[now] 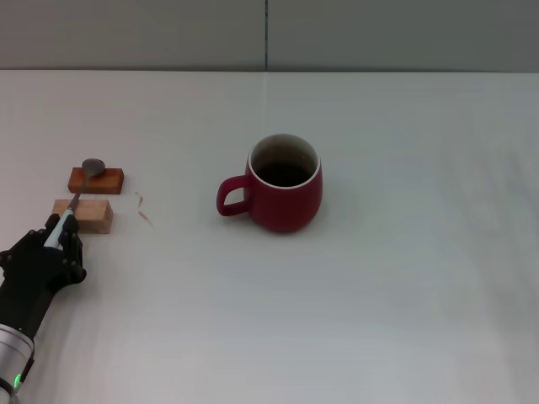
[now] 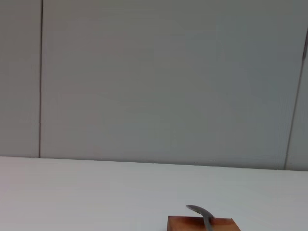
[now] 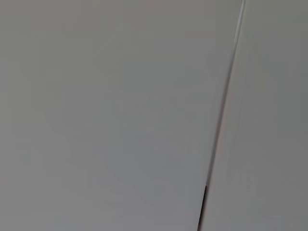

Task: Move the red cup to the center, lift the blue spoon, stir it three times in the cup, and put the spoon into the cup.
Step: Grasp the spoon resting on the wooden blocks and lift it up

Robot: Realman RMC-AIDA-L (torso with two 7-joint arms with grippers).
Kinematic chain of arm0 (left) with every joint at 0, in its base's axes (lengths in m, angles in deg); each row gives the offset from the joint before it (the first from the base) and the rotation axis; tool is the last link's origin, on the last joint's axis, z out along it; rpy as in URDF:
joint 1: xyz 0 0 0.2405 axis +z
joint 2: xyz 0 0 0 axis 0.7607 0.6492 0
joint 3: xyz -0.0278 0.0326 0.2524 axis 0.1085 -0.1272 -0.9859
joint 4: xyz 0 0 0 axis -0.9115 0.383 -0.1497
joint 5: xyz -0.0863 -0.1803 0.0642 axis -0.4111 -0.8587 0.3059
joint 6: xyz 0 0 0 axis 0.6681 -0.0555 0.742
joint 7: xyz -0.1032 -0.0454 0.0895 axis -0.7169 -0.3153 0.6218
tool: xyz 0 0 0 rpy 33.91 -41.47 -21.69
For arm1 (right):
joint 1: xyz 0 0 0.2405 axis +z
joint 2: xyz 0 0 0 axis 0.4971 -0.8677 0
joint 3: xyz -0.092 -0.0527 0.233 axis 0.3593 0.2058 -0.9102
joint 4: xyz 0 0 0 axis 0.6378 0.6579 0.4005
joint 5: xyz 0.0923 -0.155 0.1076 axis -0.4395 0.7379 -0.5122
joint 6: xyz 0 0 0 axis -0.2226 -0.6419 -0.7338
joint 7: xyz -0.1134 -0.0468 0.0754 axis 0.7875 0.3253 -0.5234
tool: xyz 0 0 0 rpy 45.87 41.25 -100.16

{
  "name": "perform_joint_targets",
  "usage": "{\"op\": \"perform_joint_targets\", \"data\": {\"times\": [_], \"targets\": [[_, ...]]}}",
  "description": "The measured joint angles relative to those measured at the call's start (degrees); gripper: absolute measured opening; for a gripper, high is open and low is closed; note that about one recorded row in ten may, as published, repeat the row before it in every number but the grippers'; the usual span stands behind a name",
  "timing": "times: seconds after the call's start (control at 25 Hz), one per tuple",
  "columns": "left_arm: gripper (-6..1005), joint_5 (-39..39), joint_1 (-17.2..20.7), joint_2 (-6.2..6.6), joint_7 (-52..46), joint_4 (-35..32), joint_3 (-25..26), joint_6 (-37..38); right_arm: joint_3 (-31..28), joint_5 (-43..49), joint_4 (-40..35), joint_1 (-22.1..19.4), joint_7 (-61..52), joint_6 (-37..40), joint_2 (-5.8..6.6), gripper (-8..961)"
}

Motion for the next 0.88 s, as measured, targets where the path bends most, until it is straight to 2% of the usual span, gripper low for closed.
{"op": "perform_joint_targets", "data": {"times": [0.44, 0.88], "targets": [[170, 1.37, 0.21, 0.00, -0.28, -0.66, -0.18, 2.21, -0.03, 0.00, -0.03, -0.12, 0.00, 0.01, 0.03, 721], [167, 1.41, 0.53, -0.12, -0.31, -1.55, -0.17, 0.59, -0.11, 0.00, -0.02, -0.14, 0.00, 0.09, 0.03, 720]]}}
